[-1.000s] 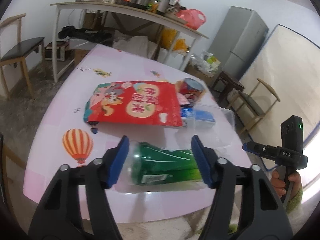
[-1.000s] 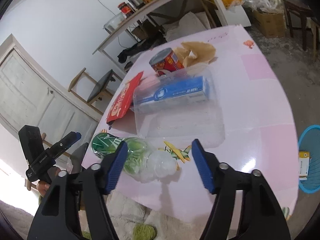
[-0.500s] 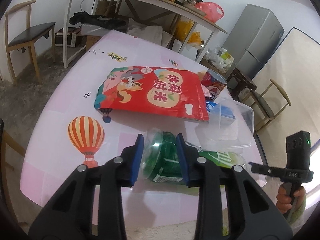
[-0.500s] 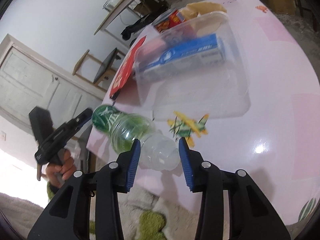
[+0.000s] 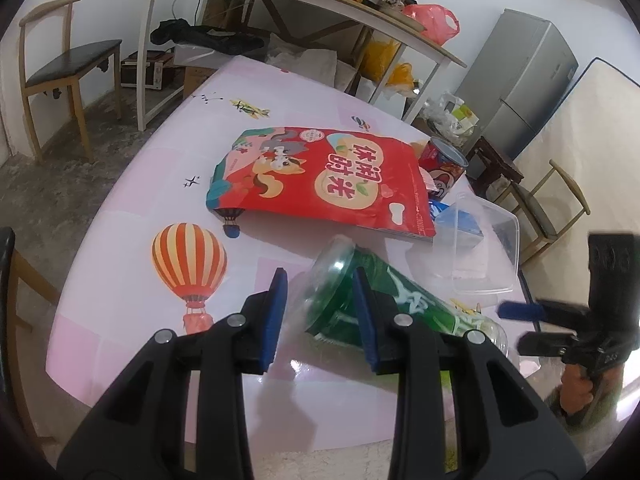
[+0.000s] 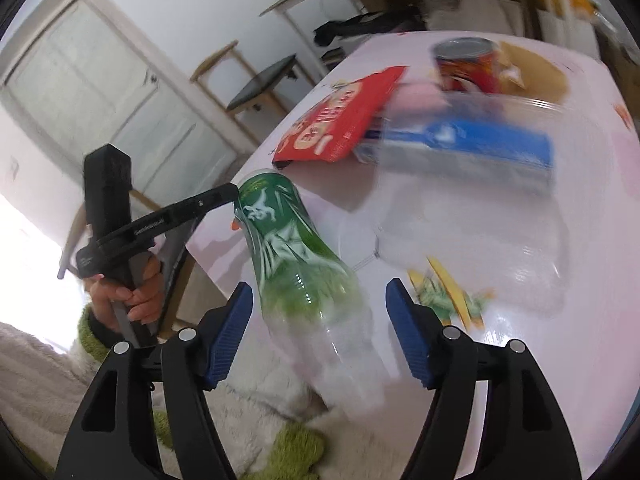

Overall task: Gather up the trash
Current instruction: 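Grasp the green plastic bottle with the left tool and lift it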

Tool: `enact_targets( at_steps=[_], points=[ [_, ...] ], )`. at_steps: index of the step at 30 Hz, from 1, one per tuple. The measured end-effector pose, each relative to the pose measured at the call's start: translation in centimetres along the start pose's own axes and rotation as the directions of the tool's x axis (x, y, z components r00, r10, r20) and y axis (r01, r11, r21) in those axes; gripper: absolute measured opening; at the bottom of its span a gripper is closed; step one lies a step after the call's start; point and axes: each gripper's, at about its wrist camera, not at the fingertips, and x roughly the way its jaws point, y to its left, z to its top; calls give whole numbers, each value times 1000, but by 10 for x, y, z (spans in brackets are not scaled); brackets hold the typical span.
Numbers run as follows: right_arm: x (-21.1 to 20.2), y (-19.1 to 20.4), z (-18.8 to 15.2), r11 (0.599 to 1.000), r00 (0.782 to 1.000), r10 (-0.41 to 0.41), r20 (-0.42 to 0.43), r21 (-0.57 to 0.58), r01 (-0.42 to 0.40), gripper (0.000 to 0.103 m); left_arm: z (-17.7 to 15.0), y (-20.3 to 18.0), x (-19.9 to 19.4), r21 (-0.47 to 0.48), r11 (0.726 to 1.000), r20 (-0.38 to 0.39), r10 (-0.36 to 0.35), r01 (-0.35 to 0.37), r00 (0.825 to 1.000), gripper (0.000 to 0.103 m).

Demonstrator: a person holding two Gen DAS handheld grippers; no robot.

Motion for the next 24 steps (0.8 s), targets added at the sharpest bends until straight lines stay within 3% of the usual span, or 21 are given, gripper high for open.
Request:
enact_targets(
  at_steps=[4, 9, 13, 17, 20, 24],
  points=[
    [31, 21, 23, 993, 996, -29, -89, -117, 19, 74, -2, 2, -4, -3, 1000, 6, 3, -3, 1000, 31],
    [47, 30, 33, 990, 992, -40, -122, -140, 22, 74, -6, 4, -8, -1, 1000, 0, -10, 10, 1000, 33],
    [30, 18, 24, 998, 998, -5, -65, -57, 1, 74, -14, 6, -16, -19, 997, -18, -81, 81, 997, 53],
    [5, -4, 4, 999, 1000, 15, 16, 52, -16, 74, -25, 0, -14, -58, 975, -70, -217, 214, 974, 64],
    [-10, -23, -14, 990, 998, 28, 56, 137, -35, 74, -32, -7, -2, -125, 943, -106, -323, 310, 940, 70],
    [-8, -38, -36, 968, 994, 90, 61, 228, -101, 74, -36, -16, 18, -188, 921, -145, -370, 341, 918, 71]
  ],
)
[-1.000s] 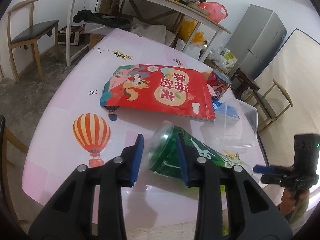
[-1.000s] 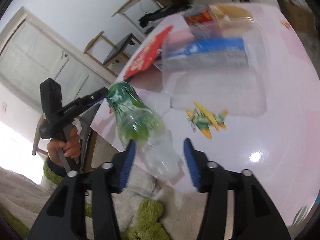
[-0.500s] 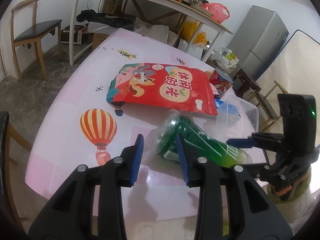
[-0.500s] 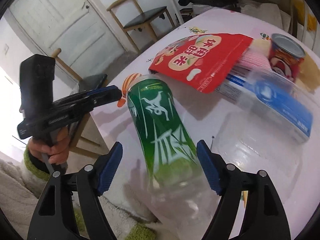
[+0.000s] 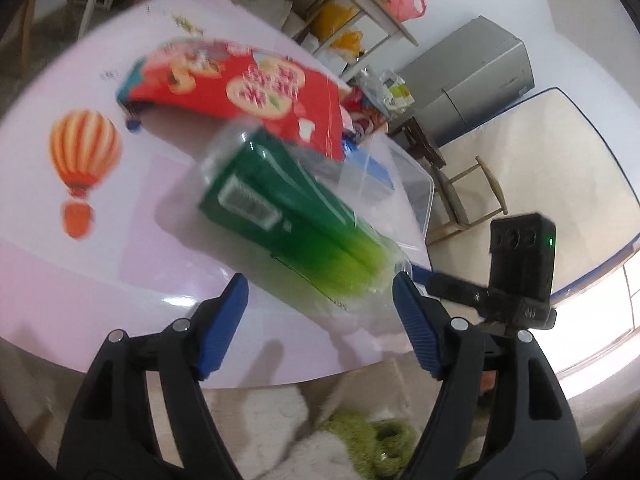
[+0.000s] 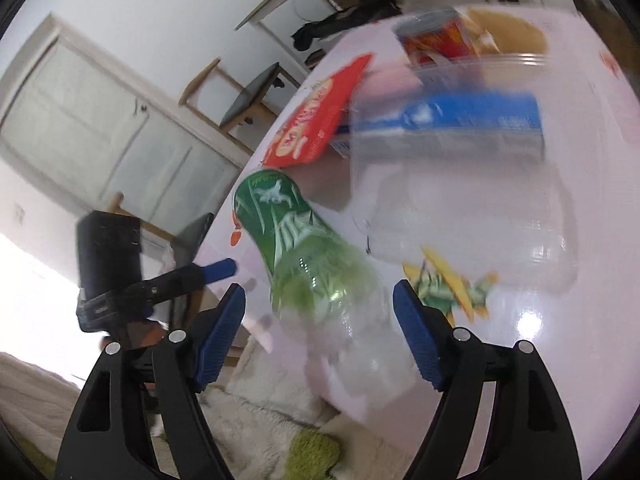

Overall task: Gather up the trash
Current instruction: 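Grasp the green plastic bottle with the left tool and lift it, then move the right tool to the clear plastic container while the left tool holds the bottle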

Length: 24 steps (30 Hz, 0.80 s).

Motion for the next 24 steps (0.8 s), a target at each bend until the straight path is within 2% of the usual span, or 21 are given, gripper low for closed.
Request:
enact_targets(
  at_steps=[5, 10, 15, 17, 20, 21, 24],
  points=[
    [12, 10, -23, 995, 994, 95, -49, 4, -95, 74, 0, -1, 16, -60, 998, -22, -11, 9, 1000, 72],
    [34, 33, -50, 978, 970, 201, -134, -21, -206, 74, -3, -7, 25, -63, 997, -27, 36, -38, 999, 74],
    [34, 42, -56, 975, 967, 202, -155, -60, -214, 74, -2, -11, 36, -40, 994, -45, 95, -97, 994, 74],
    [15, 40, -53, 975, 974, 189, -123, -98, -202, 74, -1, -10, 39, -30, 993, -52, 115, -116, 992, 74],
    [-23, 27, -36, 984, 990, 138, -9, -110, -138, 74, -1, -8, 42, -33, 992, -61, 119, -121, 991, 74],
    [-42, 14, -28, 992, 993, 97, 61, -84, -92, 74, 0, -8, 43, -28, 992, -61, 125, -127, 990, 74],
    [-64, -11, -3, 999, 984, -25, 176, 24, 21, 74, 0, -6, 40, -15, 991, -59, 134, -135, 989, 74]
  ],
)
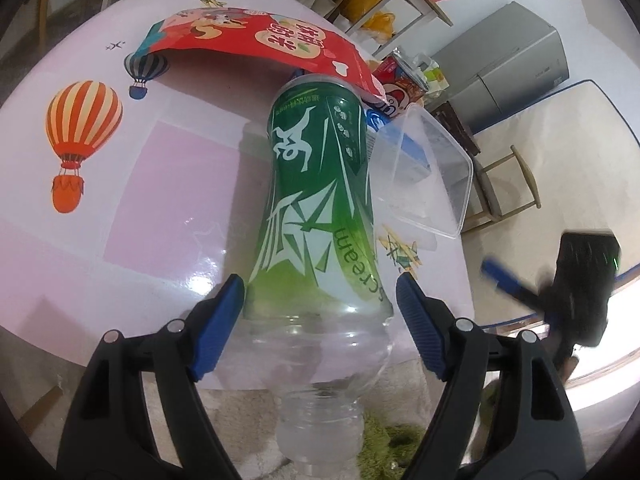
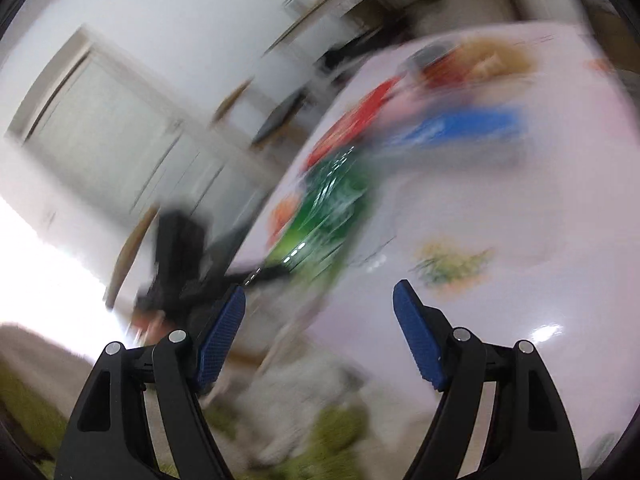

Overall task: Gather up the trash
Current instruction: 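Move the right tool to the clear plastic container while the left tool holds the bottle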

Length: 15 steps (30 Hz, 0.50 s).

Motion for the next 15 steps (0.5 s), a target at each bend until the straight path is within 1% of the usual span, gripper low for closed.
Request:
enact_targets(
  at_steps=[1, 2, 3, 5, 6, 9, 10, 11, 12, 13, 14, 15],
  points=[
    [-5, -14, 10, 996, 996, -79, 33, 37, 78, 74, 0, 0, 0, 1, 1000, -1, 1, -1, 1000, 74],
    [-7, -23, 15, 991, 991, -125, 53, 64, 121, 74, 1, 1, 0, 1, 1000, -1, 1, -1, 1000, 74],
    [-7, -33, 20, 985, 986, -154, 68, 91, 147, 74, 1, 2, 0, 1, 1000, -2, 1, -1, 1000, 74],
    [-3, -54, 32, 973, 979, -185, 90, 157, 169, 74, 1, 3, -1, 1, 1000, -3, 5, -5, 1000, 74],
    [2, -63, 36, 967, 976, -197, 88, 184, 178, 73, 1, 3, -1, 2, 1000, -2, 4, -4, 1000, 74],
    [12, -83, 43, 952, 969, -235, 70, 219, 215, 66, -1, 6, -4, 7, 1000, 1, 11, -11, 1000, 74],
    [17, -89, 45, 947, 969, -239, 58, 234, 220, 59, -1, 6, -4, 10, 1000, 3, 13, -13, 1000, 74],
    [22, -94, 45, 944, 970, -239, 43, 243, 222, 50, -1, 5, -4, 14, 1000, 3, 15, -15, 1000, 74],
    [28, -98, 48, 941, 970, -241, 25, 248, 228, 45, -1, 4, -4, 21, 1000, 3, 18, -18, 1000, 74],
    [30, -101, 49, 940, 970, -245, 13, 251, 233, 34, -1, 4, -4, 26, 999, 4, 21, -21, 1000, 74],
    [34, -101, 47, 939, 970, -245, -2, 249, 238, 20, -1, 3, -5, 35, 999, 5, 25, -25, 1000, 74],
    [36, -98, 44, 941, 971, -239, -10, 246, 235, 12, -1, 2, -5, 41, 999, 6, 29, -29, 1000, 73]
  ],
)
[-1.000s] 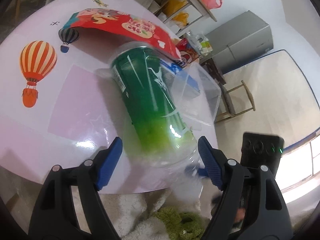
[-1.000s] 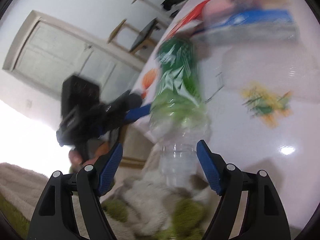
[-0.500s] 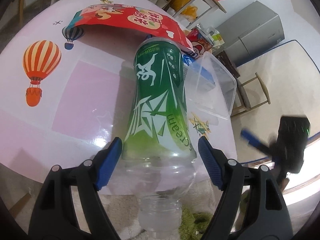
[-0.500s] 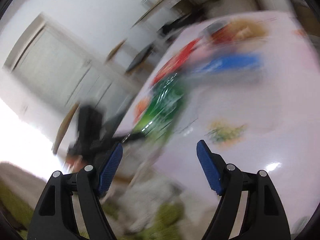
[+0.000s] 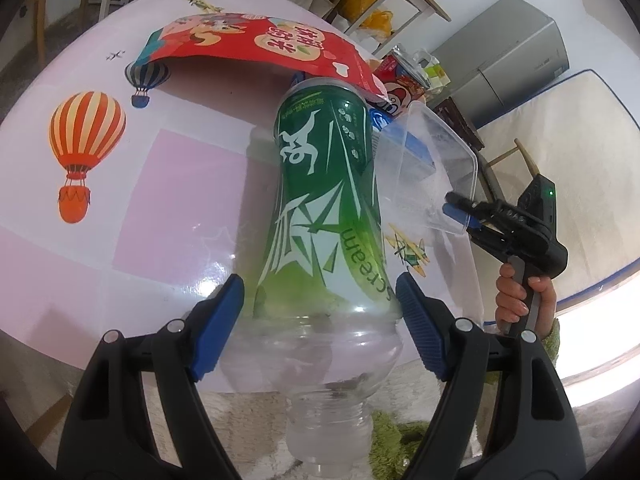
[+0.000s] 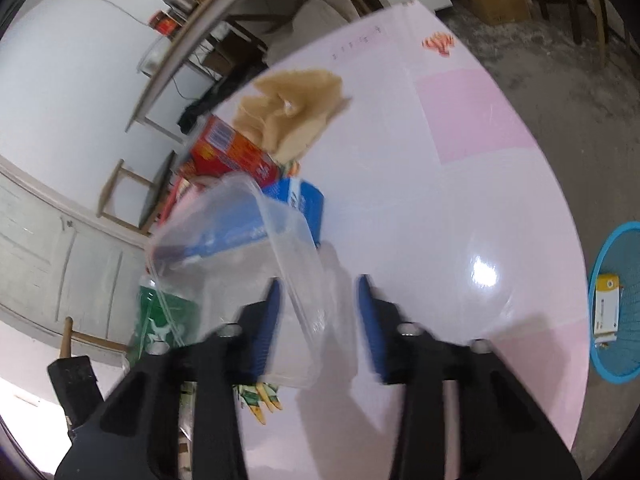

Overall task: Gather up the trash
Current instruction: 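Move the right tool to the clear plastic container while the left tool holds the bottle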

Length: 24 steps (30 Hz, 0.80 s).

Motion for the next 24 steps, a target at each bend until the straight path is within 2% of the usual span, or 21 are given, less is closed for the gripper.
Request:
enact_targets(
  at_steps=[2, 5, 10, 13, 16, 19, 21, 23, 24],
  points=[
    [-3, 2, -5, 1000, 1000, -11, -12, -15, 10, 7, 1, -2, 0, 8, 1000, 0, 3, -3, 1000, 73],
    [-20, 3, -17, 998, 999, -3, -42, -67, 0, 5, 2, -4, 1, 25, 1000, -1, 2, -2, 1000, 73],
    [-50, -1, -30, 984, 987, -10, -158, -176, -18, 5, 6, -6, 1, 46, 999, -1, -7, 7, 1000, 73],
    [-56, -11, -40, 989, 973, -17, -229, -147, -17, 5, 7, -6, 2, 49, 999, 4, -9, 8, 1000, 73],
    [-54, -12, -46, 982, 968, -83, -239, -187, 38, 6, 7, -6, 2, 52, 999, 9, -11, 11, 1000, 73],
    [-52, -8, -43, 970, 967, -151, -206, -218, 105, 8, 7, -6, 3, 52, 999, 6, -4, 4, 1000, 73],
    [-52, -4, -38, 966, 969, -178, -174, -219, 138, 18, 6, -6, 3, 51, 999, 7, -1, 0, 1000, 73],
    [-57, -3, -32, 968, 977, -181, -114, -196, 157, 48, 5, -5, 1, 50, 999, 11, 3, -3, 1000, 73],
    [-61, -3, -30, 969, 980, -178, -88, -186, 159, 51, 5, -5, 1, 50, 999, 15, 6, -7, 1000, 73]
  ],
)
